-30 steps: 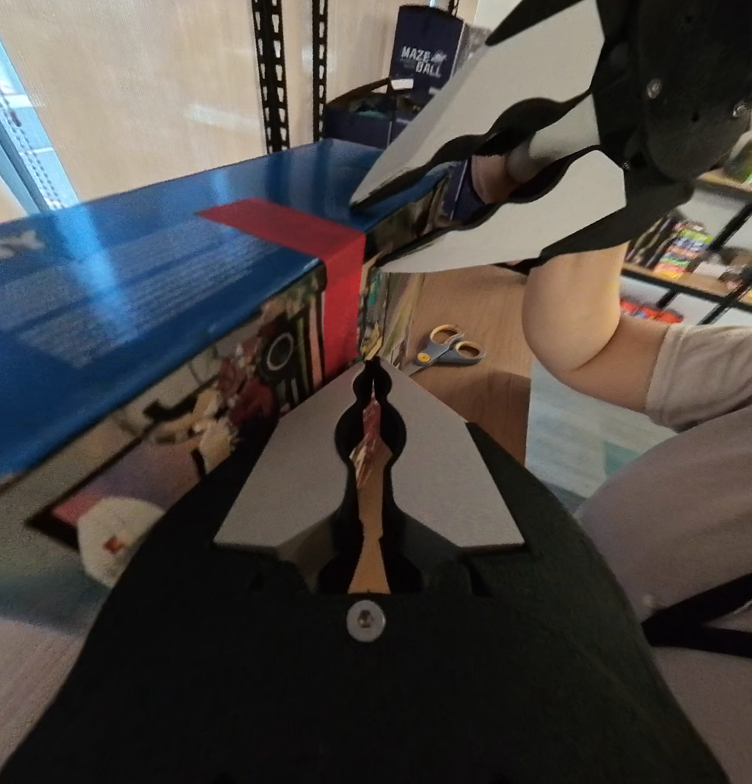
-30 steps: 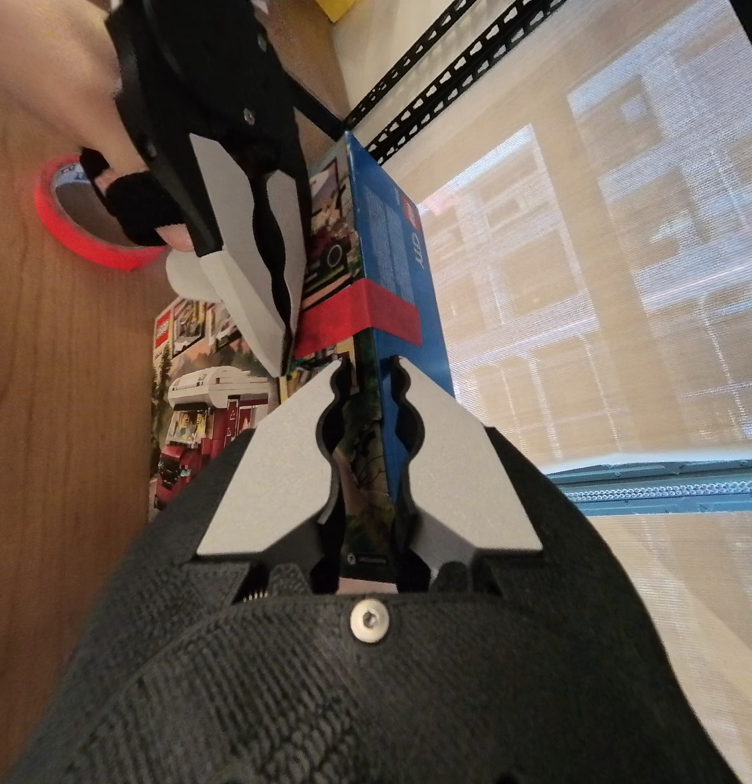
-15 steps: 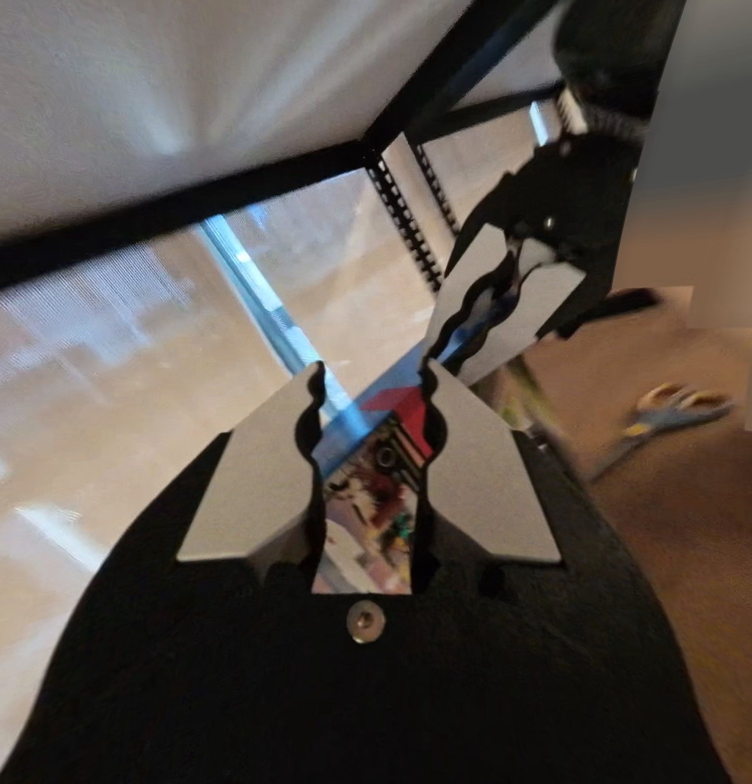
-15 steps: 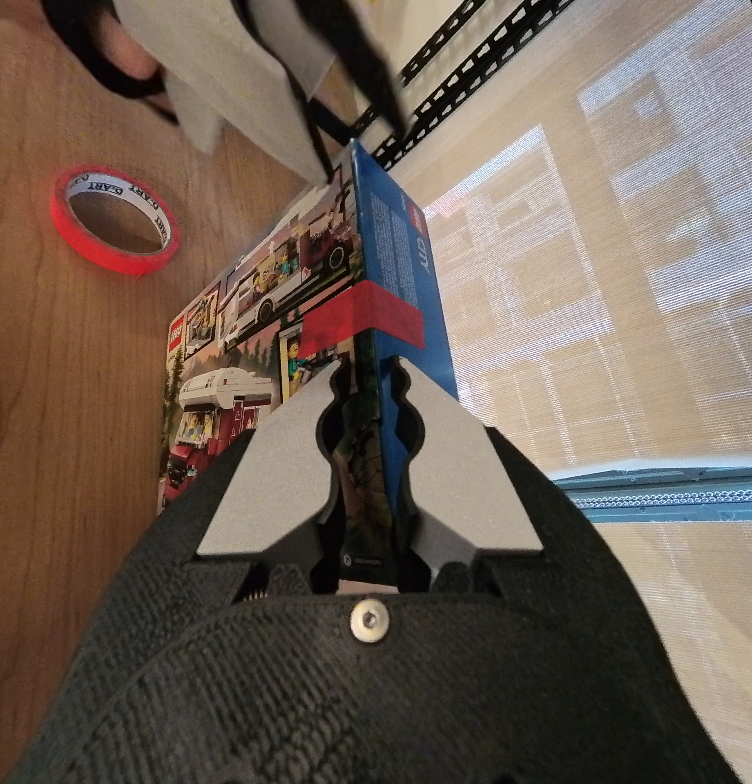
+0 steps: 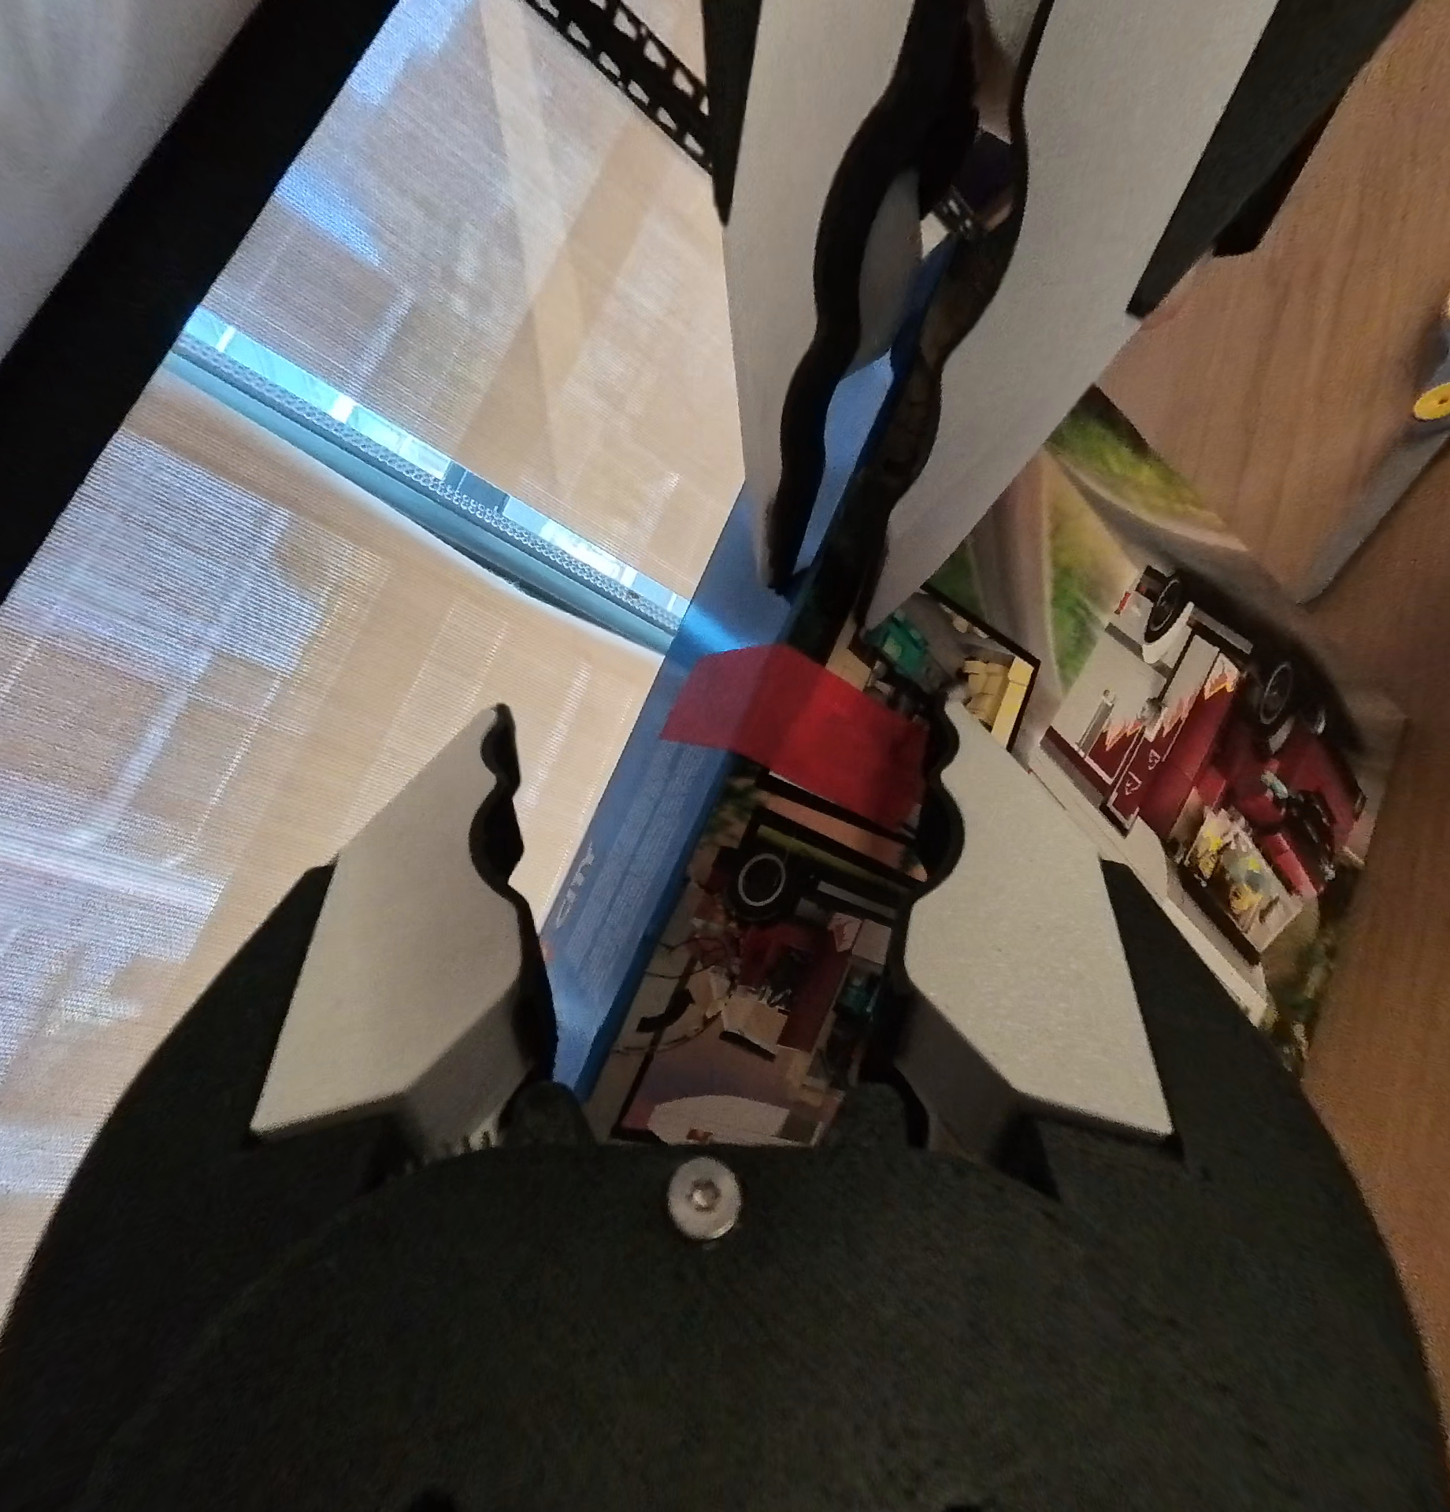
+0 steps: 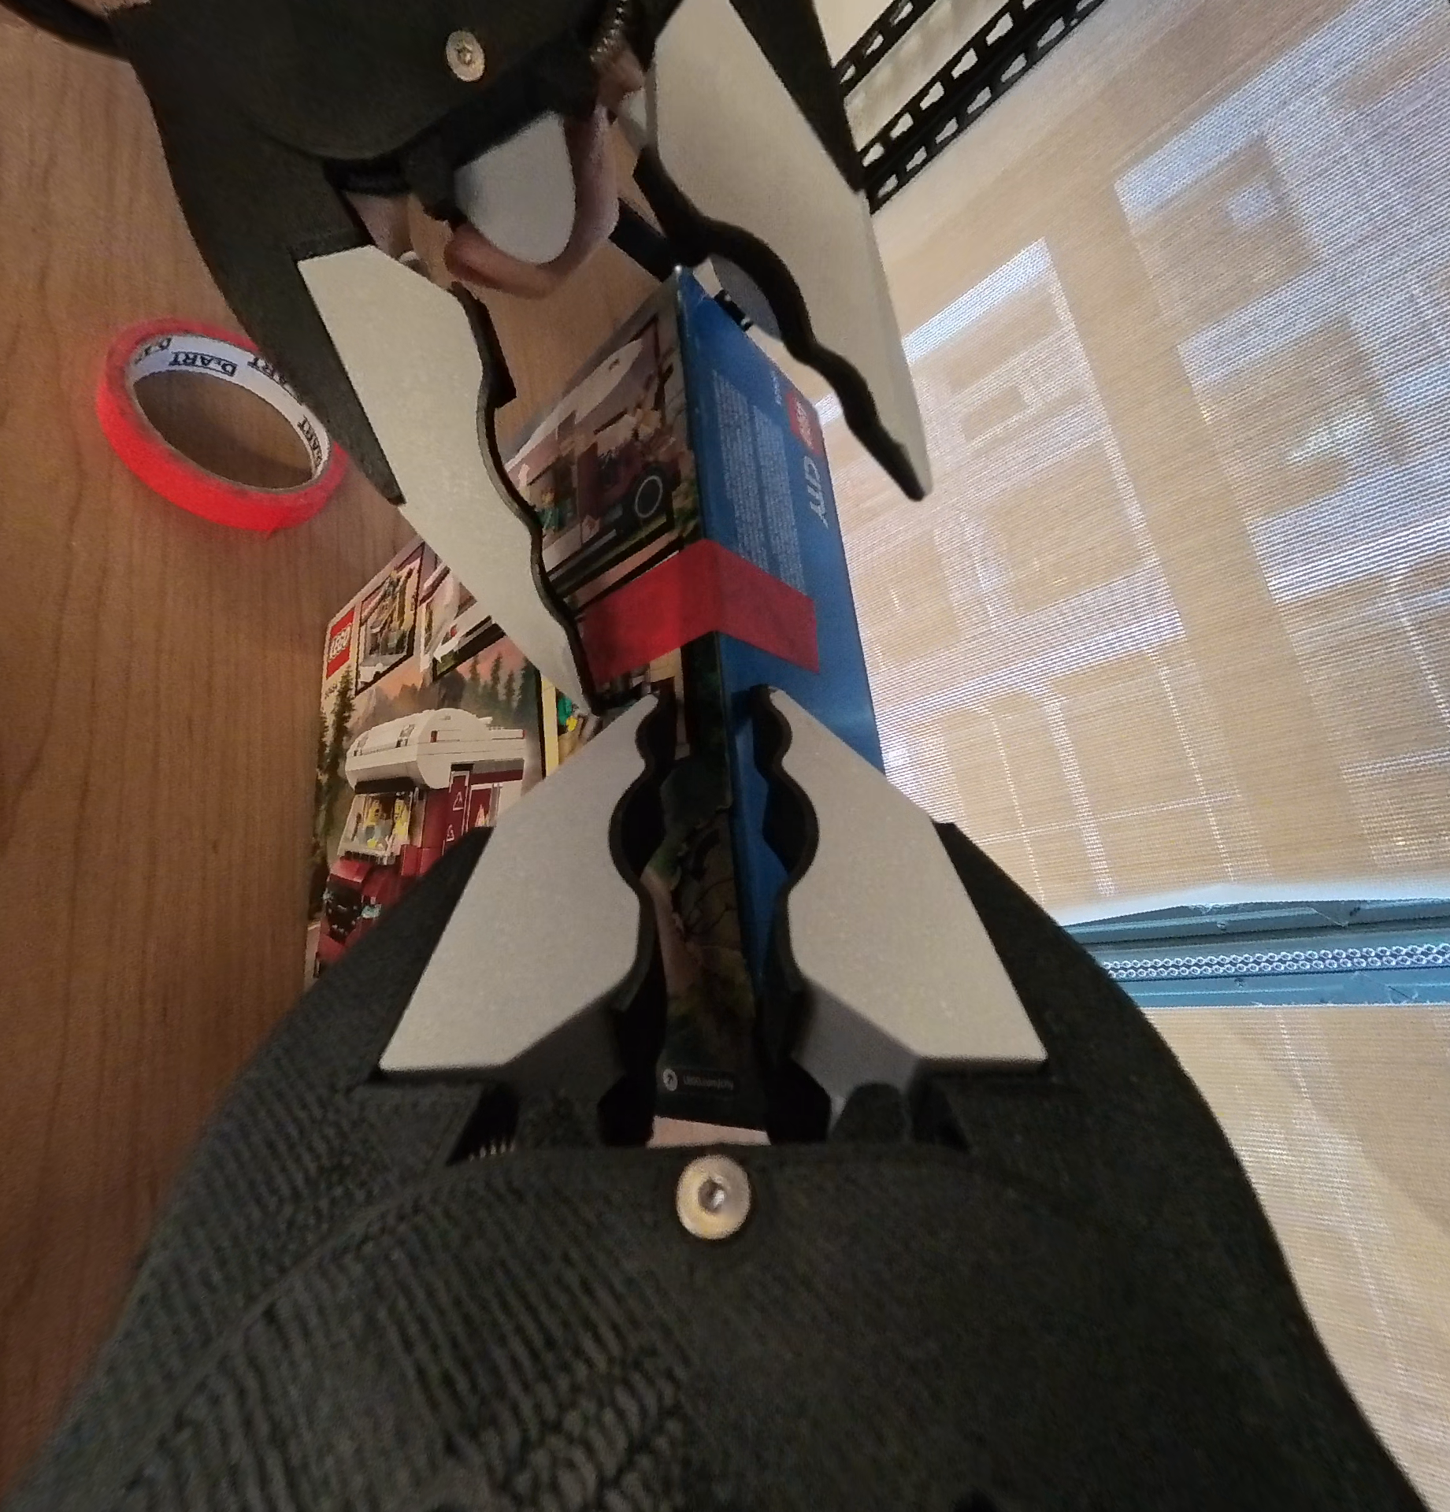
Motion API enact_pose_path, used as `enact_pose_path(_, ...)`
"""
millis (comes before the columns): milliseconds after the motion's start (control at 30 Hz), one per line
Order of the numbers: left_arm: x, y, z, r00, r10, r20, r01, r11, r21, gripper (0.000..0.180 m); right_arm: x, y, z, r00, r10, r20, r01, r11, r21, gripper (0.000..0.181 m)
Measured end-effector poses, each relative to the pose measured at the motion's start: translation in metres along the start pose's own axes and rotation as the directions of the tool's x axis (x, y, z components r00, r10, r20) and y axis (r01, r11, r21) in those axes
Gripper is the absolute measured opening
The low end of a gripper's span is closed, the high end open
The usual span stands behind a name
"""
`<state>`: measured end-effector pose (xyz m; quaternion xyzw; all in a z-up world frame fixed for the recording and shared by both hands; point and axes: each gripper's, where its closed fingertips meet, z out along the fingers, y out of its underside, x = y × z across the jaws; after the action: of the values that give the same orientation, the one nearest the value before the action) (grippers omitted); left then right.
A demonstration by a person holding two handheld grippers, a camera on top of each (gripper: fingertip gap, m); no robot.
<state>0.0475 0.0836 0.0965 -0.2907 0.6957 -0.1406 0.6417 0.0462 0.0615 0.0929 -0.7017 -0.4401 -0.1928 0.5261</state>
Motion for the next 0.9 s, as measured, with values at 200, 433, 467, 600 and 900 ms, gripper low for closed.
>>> enact_pose_path(200,0.006,0.007,0.001,1.000,-0.006,-0.010,0.007,0.999,0.053,0.104,0.000,0.000,0.000,1.000,0.000,0.000,0.000,1.000,0.001,0.019)
enact_pose_path(433,-0.006,-0.007,-0.011,0.994,-0.102,-0.034,0.105,0.987,0.123,0.090,-0.001,-0.001,-0.001,1.000,0.000,0.000,0.000,1.000,0.006,0.018)
enact_pose_path(467,-0.007,-0.012,-0.015,0.988,-0.142,-0.062,0.150,0.977,0.150,0.089,-0.001,-0.001,-0.001,1.000,-0.001,0.000,0.001,1.000,0.006,0.018)
enact_pose_path(600,0.001,0.008,-0.006,0.989,-0.100,-0.106,0.102,0.995,0.008,0.109,-0.001,-0.001,-0.001,1.000,-0.001,0.000,0.001,1.000,0.007,0.019)
enact_pose_path(900,-0.002,0.015,0.006,0.981,-0.143,-0.130,0.135,0.988,-0.072,0.111,-0.001,-0.001,-0.001,1.000,-0.009,-0.006,0.009,1.000,0.009,0.019)
